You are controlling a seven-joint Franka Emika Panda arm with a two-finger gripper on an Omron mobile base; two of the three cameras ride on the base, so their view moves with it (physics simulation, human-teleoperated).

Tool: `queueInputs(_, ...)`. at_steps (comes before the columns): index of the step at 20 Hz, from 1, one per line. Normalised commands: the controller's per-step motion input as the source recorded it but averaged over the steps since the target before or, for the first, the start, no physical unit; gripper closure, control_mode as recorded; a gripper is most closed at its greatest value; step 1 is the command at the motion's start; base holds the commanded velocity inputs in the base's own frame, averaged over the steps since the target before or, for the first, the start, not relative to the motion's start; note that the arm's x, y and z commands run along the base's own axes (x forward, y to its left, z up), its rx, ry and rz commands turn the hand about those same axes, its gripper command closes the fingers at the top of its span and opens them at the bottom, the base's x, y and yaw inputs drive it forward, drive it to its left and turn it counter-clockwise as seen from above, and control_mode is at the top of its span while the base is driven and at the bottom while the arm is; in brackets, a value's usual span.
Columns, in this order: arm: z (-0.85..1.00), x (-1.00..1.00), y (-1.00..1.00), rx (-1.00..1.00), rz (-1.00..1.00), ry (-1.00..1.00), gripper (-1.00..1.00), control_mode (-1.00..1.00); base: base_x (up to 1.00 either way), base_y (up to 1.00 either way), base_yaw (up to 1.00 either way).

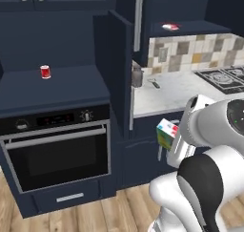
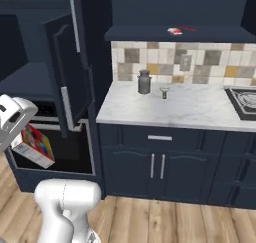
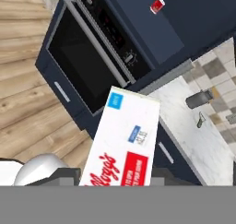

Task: Pick the cereal and bar from the counter and place them in the cabinets closest to them.

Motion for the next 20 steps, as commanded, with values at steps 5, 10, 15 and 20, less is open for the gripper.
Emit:
queueInputs(5, 0.0, 0.0, 0.0, 0.0, 0.0, 0.0, 1.0, 1.0, -0.1, 0.67, 0.0)
queueInputs(10, 0.0, 0.0, 0.0, 0.0, 0.0, 0.0, 1.0, 1.0, -0.03, 0.66, 0.0)
queueInputs(15, 0.0, 0.0, 0.0, 0.0, 0.0, 0.0, 1.0, 1.0, -0.02, 0.48, 0.0)
queueInputs(20, 0.0, 0.0, 0.0, 0.0, 0.0, 0.0, 1.0, 1.0, -0.02, 0.02, 0.0)
